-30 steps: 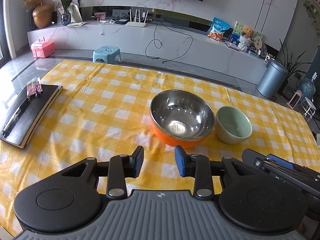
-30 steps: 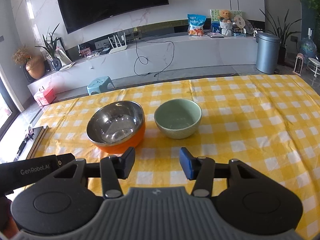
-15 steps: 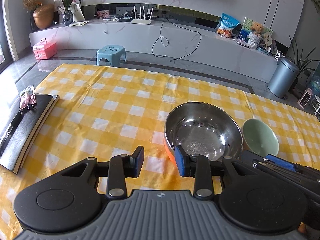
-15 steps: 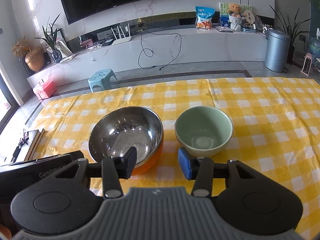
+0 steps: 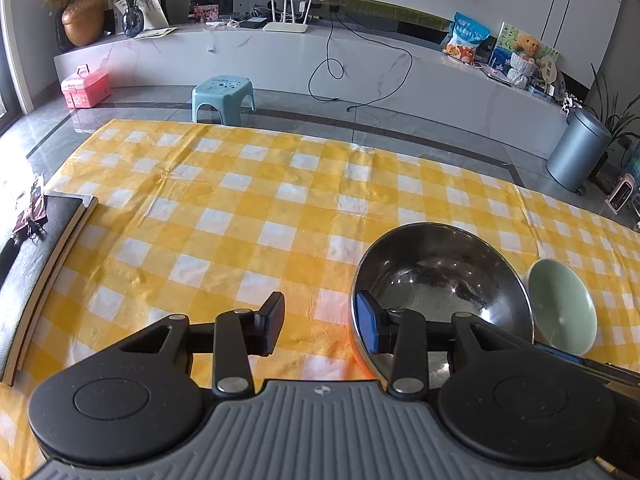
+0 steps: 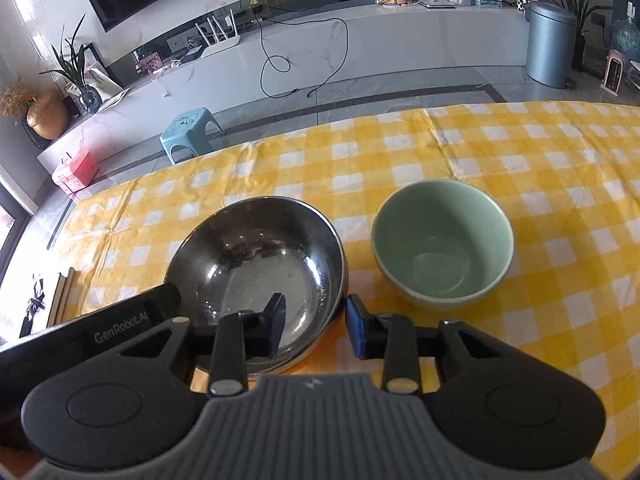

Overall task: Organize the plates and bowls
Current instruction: 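Move the left gripper to the orange steel bowl rim and grasp it, then lift the orange bowl with the left gripper and nest it in the blue bowl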

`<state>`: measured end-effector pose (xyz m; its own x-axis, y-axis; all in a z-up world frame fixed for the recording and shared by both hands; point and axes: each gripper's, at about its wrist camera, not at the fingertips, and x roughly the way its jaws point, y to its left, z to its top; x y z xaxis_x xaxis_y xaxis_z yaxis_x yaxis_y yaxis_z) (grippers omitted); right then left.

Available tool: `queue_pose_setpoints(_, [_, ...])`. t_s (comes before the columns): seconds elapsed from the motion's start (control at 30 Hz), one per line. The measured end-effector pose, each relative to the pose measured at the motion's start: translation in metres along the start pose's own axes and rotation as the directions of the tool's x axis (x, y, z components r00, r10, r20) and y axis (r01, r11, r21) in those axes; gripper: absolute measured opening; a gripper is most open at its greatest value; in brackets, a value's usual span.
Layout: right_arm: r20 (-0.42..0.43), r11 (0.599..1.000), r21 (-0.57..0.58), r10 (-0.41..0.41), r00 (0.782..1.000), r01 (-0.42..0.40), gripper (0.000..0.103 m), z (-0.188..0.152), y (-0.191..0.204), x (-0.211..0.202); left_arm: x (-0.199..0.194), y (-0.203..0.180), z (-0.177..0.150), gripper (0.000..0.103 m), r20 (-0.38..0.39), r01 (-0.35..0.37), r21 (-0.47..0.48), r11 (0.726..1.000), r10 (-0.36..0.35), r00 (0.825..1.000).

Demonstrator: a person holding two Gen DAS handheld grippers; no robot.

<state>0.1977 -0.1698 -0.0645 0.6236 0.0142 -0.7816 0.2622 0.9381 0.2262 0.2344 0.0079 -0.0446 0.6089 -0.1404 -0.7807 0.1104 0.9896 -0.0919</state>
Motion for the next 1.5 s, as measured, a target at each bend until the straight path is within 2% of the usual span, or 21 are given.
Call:
queue_pose_setpoints(0.07, [-0.002,1.000,-0.003,-0.004,1.000,0.004,0.033,0.000,0.000,0.003,0.004,-0.001,0.000,0.045,-0.009,0.002,0.009,1.000,-0.002,1.000])
queue_pose_setpoints(0.13, [-0.008,1.000,-0.003,-0.012,1.000,0.012,0.026,0.000,-0.003,0.007,0.007,-0.003,-0.001,0.040,-0.014,0.008,0.011,1.000,-0.007,1.000])
queue_pose_setpoints(0.23, [-0.013,1.000,0.004,-0.017,1.000,0.017,0.016,0.000,-0.007,0.012,0.009,-0.006,-0.002,0.026,-0.019,0.032,0.022,0.999,-0.032,0.999])
queue_pose_setpoints(0.3, [-0.007,1.000,0.002,-0.010,1.000,0.010,0.016,-0.001,-0.007,0.010,0.008,-0.010,-0.003,0.012,-0.026,0.041,0.032,0.999,-0.040,0.999])
queue_pose_setpoints(0.37, [-0.003,1.000,-0.003,-0.003,1.000,0.003,0.016,-0.003,-0.008,0.008,0.006,-0.014,-0.005,0.008,-0.031,0.028,0.046,0.999,-0.027,0.999])
queue_pose_setpoints(0.43, [-0.007,1.000,0.000,0.002,1.000,-0.002,0.015,-0.004,-0.007,0.006,0.003,-0.016,-0.008,0.008,-0.030,0.005,0.057,0.998,-0.003,1.000])
queue_pose_setpoints(0.57, [-0.009,1.000,0.007,0.010,1.000,-0.010,0.014,-0.010,-0.008,-0.002,-0.007,-0.010,-0.014,0.007,-0.036,0.020,0.029,0.999,-0.019,0.999])
queue_pose_setpoints(0.87, [0.005,0.997,0.027,0.066,0.998,-0.066,0.012,-0.033,-0.013,-0.047,-0.064,-0.005,-0.030,0.007,0.004,0.024,0.007,1.000,-0.024,1.000])
queue_pose_setpoints(1.2, [0.083,0.992,0.021,0.121,0.989,-0.124,0.012,-0.071,-0.021,-0.133,-0.141,-0.003,-0.065,0.007,0.042,0.044,-0.073,0.996,-0.041,0.998])
queue_pose_setpoints(1.5, [0.130,0.989,0.040,0.137,0.982,-0.144,0.011,-0.102,-0.041,-0.190,-0.183,-0.007,-0.095,0.008,0.060,0.092,-0.107,0.990,-0.086,0.994])
